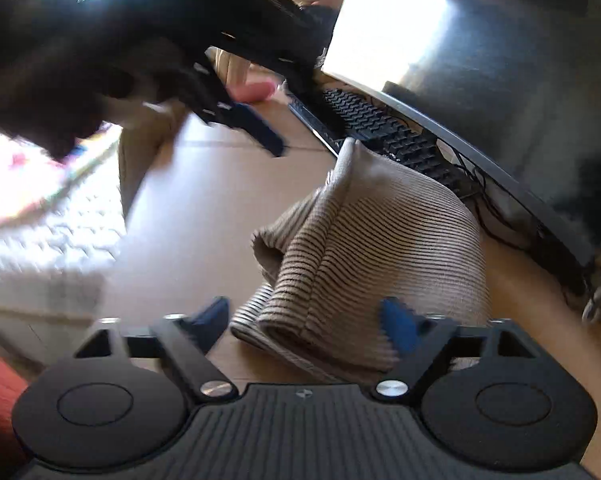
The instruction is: Fold clothes
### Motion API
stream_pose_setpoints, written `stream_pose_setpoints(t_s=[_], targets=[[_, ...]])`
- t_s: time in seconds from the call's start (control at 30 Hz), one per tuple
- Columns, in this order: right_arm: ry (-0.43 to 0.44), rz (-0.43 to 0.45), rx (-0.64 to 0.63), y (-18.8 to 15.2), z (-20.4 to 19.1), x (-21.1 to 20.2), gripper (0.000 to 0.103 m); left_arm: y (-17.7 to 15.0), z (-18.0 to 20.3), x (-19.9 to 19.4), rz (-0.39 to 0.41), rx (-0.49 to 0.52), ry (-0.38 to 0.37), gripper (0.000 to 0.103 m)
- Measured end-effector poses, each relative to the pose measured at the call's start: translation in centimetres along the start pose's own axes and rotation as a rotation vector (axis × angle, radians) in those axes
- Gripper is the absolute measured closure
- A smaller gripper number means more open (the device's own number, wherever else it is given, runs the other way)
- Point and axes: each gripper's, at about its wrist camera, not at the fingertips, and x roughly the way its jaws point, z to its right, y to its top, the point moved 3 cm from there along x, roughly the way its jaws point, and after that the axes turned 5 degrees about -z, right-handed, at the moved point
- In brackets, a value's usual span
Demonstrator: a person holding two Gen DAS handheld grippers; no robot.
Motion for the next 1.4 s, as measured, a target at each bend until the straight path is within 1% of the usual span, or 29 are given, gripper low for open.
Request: stream_pose_setpoints(t_s=[0.03, 0.07, 0.1, 0.13, 0.2, 0.3, 0.4, 0.47, 0.57, 0.63, 0.67, 0.73, 0.77, 0.83, 0.97, 1.0, 1.07, 1.13, 1.17, 1.2, 1.27, 1.33, 1.37, 1.4], targets=[[-0.011, -0.003, 0.001, 0.3, 0.7, 0.2, 0.075, -0.9, -0.4, -0.1, -0.006, -0.009, -0.002, 0.051], [0.020, -0.005, 0.043, 0.8, 1.8, -0.1, 0.081, -1.8, -0.7, -0.2, -0.013, -0.018, -0.004, 0.053], [0.069, -0.007, 0.116, 1.4, 3.3, -0.6, 0.091, -2.6, -1.0, -0.2, -0.019, -0.029, -0.013, 0.054], [0.113, -0.001, 0.190, 2.0, 4.7, -1.2, 0.091, -3.1, -1.1, 0.1, -0.026, -0.039, -0.035, 0.055], [0.163, 0.038, 0.291, 3.5, 7.1, -3.0, 0.091, -3.7, -0.6, 1.1, -0.041, -0.031, -0.093, 0.060], [0.207, 0.113, 0.356, 5.9, 9.0, -4.9, 0.092, -4.0, 1.2, 2.6, -0.053, 0.013, -0.174, 0.060], [0.301, 0.157, 0.416, 8.5, 9.9, -5.5, 0.092, -4.3, 3.4, 4.2, -0.054, 0.076, -0.197, 0.060], [0.363, 0.144, 0.432, 9.4, 9.7, -4.3, 0.092, -4.6, 3.9, 4.8, -0.054, 0.102, -0.207, 0.059], [0.407, 0.053, 0.409, 8.5, 8.2, -1.7, 0.092, -5.2, 3.2, 4.9, -0.058, 0.088, -0.228, 0.057], [0.431, -0.005, 0.397, 7.5, 7.1, -0.3, 0.092, -5.9, 2.4, 4.6, -0.073, 0.079, -0.221, 0.055], [0.436, -0.023, 0.399, 6.9, 6.6, 0.1, 0.091, -6.3, 2.0, 4.3, -0.084, 0.071, -0.220, 0.054], [0.438, -0.059, 0.398, 5.8, 6.1, 1.0, 0.092, -7.2, 1.1, 3.3, -0.109, 0.052, -0.217, 0.045], [0.436, -0.070, 0.388, 5.5, 5.7, 1.3, 0.092, -7.6, 0.5, 2.6, -0.115, 0.047, -0.195, 0.034], [0.420, -0.084, 0.348, 4.8, 4.8, 1.7, 0.092, -8.1, -0.6, 1.1, -0.118, 0.031, -0.152, 0.033], [0.385, -0.102, 0.254, 3.4, 2.9, 2.3, 0.091, -6.3, -3.0, -2.5, -0.030, -0.049, -0.080, 0.035], [0.379, -0.103, 0.233, 3.3, 2.4, 2.4, 0.091, -5.2, -2.8, -3.3, 0.011, -0.047, -0.081, 0.035], [0.373, -0.104, 0.207, 3.2, 1.7, 2.8, 0.091, -2.6, -1.1, -4.1, 0.079, -0.017, -0.124, 0.034], [0.368, -0.107, 0.189, 3.0, 1.1, 3.2, 0.092, 0.0, 0.8, -3.4, 0.118, -0.010, -0.193, 0.030], [0.362, -0.108, 0.178, 3.0, 0.8, 3.4, 0.092, 1.0, 1.4, -2.4, 0.117, -0.024, -0.233, 0.029], [0.349, -0.108, 0.160, 3.0, 0.5, 3.4, 0.092, 1.6, 1.9, -1.2, 0.103, -0.039, -0.257, 0.030], [0.320, -0.103, 0.125, 2.7, -0.2, 2.9, 0.092, 1.9, 2.5, 1.5, 0.049, -0.034, -0.250, 0.031], [0.296, -0.093, 0.117, 2.4, -0.4, 2.2, 0.092, 1.7, 2.6, 3.7, 0.016, -0.021, -0.212, 0.035], [0.288, -0.088, 0.123, 2.5, -0.4, 2.0, 0.091, 1.6, 2.5, 4.6, 0.004, -0.016, -0.189, 0.038], [0.285, -0.077, 0.143, 2.8, -0.1, 1.7, 0.086, 1.4, 2.3, 5.2, -0.001, -0.014, -0.176, 0.042]])
